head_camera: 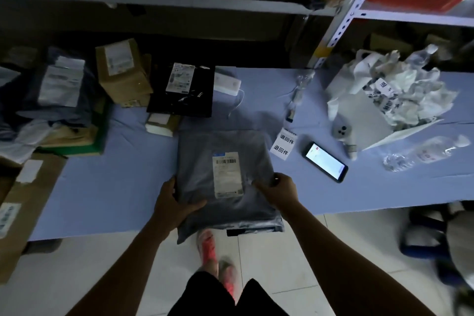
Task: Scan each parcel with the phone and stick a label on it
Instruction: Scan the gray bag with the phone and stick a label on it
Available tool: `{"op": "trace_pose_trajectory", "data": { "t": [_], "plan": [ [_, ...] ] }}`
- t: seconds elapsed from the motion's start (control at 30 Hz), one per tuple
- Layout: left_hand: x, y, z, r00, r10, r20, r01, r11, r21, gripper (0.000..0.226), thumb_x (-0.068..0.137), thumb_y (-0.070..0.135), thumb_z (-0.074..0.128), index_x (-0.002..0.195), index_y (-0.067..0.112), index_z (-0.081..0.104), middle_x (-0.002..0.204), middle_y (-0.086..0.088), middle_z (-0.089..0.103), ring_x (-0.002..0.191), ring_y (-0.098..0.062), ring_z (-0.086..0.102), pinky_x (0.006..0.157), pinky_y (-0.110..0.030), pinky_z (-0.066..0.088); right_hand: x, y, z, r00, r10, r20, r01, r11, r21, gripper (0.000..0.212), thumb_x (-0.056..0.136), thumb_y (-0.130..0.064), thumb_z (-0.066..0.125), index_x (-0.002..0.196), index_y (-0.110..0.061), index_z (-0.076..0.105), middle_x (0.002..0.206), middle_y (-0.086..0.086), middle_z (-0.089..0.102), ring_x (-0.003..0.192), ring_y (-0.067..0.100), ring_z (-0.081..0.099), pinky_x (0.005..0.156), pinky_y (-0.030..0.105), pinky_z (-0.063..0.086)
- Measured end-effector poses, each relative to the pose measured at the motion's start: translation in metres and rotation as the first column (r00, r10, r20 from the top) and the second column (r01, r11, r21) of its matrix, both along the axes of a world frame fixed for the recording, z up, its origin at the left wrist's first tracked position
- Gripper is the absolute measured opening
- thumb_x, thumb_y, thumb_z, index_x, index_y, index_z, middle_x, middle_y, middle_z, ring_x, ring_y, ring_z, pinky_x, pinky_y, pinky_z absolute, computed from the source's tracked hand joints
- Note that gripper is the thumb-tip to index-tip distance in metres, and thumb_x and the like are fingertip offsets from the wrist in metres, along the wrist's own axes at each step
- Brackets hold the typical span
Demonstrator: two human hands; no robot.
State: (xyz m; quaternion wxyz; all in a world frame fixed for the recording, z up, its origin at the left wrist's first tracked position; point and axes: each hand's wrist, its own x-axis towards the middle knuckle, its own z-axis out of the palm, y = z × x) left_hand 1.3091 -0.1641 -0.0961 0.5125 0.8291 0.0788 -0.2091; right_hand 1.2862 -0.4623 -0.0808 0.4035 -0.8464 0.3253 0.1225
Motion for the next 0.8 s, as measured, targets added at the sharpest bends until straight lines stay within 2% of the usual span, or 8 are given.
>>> {"op": "trace_pose_trajectory", "data": {
  "t": [0.1, 0.2, 0.3, 0.4, 0.5, 0.6, 0.7, 0.8],
  "plan": [
    [0.017, -0.01, -0.017, 0.999, 0.011, -0.052, -0.01, 1.0, 0.017, 0.107, 0.055, 0.038, 0.098, 0.144, 0.017, 0.043, 0.138, -0.003, 0.051, 0.127, -0.026, 0.052, 0.103, -0.049, 0.049, 0.012, -0.007, -0.012, 0.999, 0.006, -0.044, -0.007, 1.0, -0.021, 0.062, 0.069, -0.059, 0.084, 0.111, -0.016, 0.069, 0.101, 0.002, 0.073, 0.094, 0.022, 0.068, 0.08, 0.038, 0.059],
    [0.026, -0.017, -0.022, 0.998, -0.019, -0.062, 0.018, 1.0, -0.011, 0.1, 0.058, 0.032, 0.098, 0.142, 0.014, 0.046, 0.137, -0.004, 0.056, 0.126, -0.024, 0.054, 0.101, -0.048, 0.051, 0.019, -0.018, -0.015, 0.997, 0.033, -0.066, -0.035, 0.999, -0.033, 0.07, 0.067, -0.06, 0.086, 0.119, -0.016, 0.07, 0.109, 0.001, 0.074, 0.099, 0.02, 0.069, 0.086, 0.038, 0.059],
    [0.029, -0.023, -0.022, 0.997, 0.032, -0.071, -0.033, 0.999, -0.013, 0.096, 0.057, 0.031, 0.098, 0.139, 0.017, 0.05, 0.135, 0.002, 0.058, 0.123, -0.022, 0.056, 0.097, -0.039, 0.052, 0.029, -0.043, -0.006, 0.999, -0.033, 0.029, 0.036, 0.994, -0.104, 0.072, 0.061, -0.06, 0.089, 0.117, -0.019, 0.071, 0.103, -0.005, 0.074, 0.087, 0.006, 0.07, 0.073, 0.023, 0.053],
    [0.027, -0.027, -0.021, 0.989, 0.075, -0.127, -0.061, 0.992, 0.11, 0.11, 0.058, 0.038, 0.097, 0.149, 0.019, 0.038, 0.146, -0.003, 0.05, 0.132, -0.028, 0.049, 0.104, -0.042, 0.047, 0.045, -0.083, -0.002, 0.989, 0.023, 0.146, 0.027, 0.944, -0.33, 0.064, 0.066, -0.048, 0.091, 0.117, -0.018, 0.066, 0.111, -0.002, 0.064, 0.094, 0.016, 0.065, 0.072, 0.029, 0.048],
    [0.028, -0.027, -0.021, 0.978, 0.094, -0.186, -0.05, 0.973, 0.224, 0.115, 0.056, 0.046, 0.096, 0.15, 0.019, 0.036, 0.145, -0.007, 0.052, 0.129, -0.032, 0.052, 0.103, -0.044, 0.048, 0.065, -0.133, -0.007, 0.99, 0.142, -0.02, -0.134, 0.861, -0.49, 0.072, 0.069, -0.035, 0.09, 0.129, -0.013, 0.057, 0.129, 0.011, 0.055, 0.121, 0.034, 0.051, 0.09, 0.044, 0.048],
    [0.03, -0.03, -0.02, 0.978, 0.089, -0.191, -0.023, 0.947, 0.321, 0.111, 0.055, 0.046, 0.096, 0.146, 0.015, 0.042, 0.141, -0.01, 0.057, 0.125, -0.034, 0.055, 0.101, -0.044, 0.049, 0.075, -0.178, -0.018, 0.948, 0.209, -0.24, -0.306, 0.806, -0.507, 0.095, 0.072, -0.044, 0.087, 0.149, -0.016, 0.04, 0.145, 0.015, 0.044, 0.133, 0.036, 0.041, 0.101, 0.049, 0.044],
    [0.033, -0.032, -0.017, 0.967, 0.137, -0.213, -0.046, 0.922, 0.383, 0.114, 0.049, 0.049, 0.097, 0.144, 0.015, 0.044, 0.14, -0.011, 0.057, 0.124, -0.035, 0.055, 0.097, -0.04, 0.048, 0.081, -0.203, -0.024, 0.922, 0.282, -0.264, -0.374, 0.825, -0.424, 0.089, 0.065, -0.057, 0.086, 0.138, -0.019, 0.055, 0.128, 0.013, 0.054, 0.121, 0.035, 0.052, 0.092, 0.045, 0.053],
    [0.037, -0.034, -0.013, 0.955, 0.156, -0.251, -0.032, 0.9, 0.435, 0.12, 0.048, 0.052, 0.097, 0.148, 0.017, 0.041, 0.145, -0.013, 0.053, 0.129, -0.036, 0.052, 0.104, -0.047, 0.047, 0.084, -0.217, -0.024, 0.885, 0.405, -0.23, -0.465, 0.799, -0.382, 0.081, 0.057, -0.06, 0.086, 0.125, -0.022, 0.063, 0.112, 0.009, 0.058, 0.107, 0.031, 0.058, 0.079, 0.036, 0.052]
  ]
}}
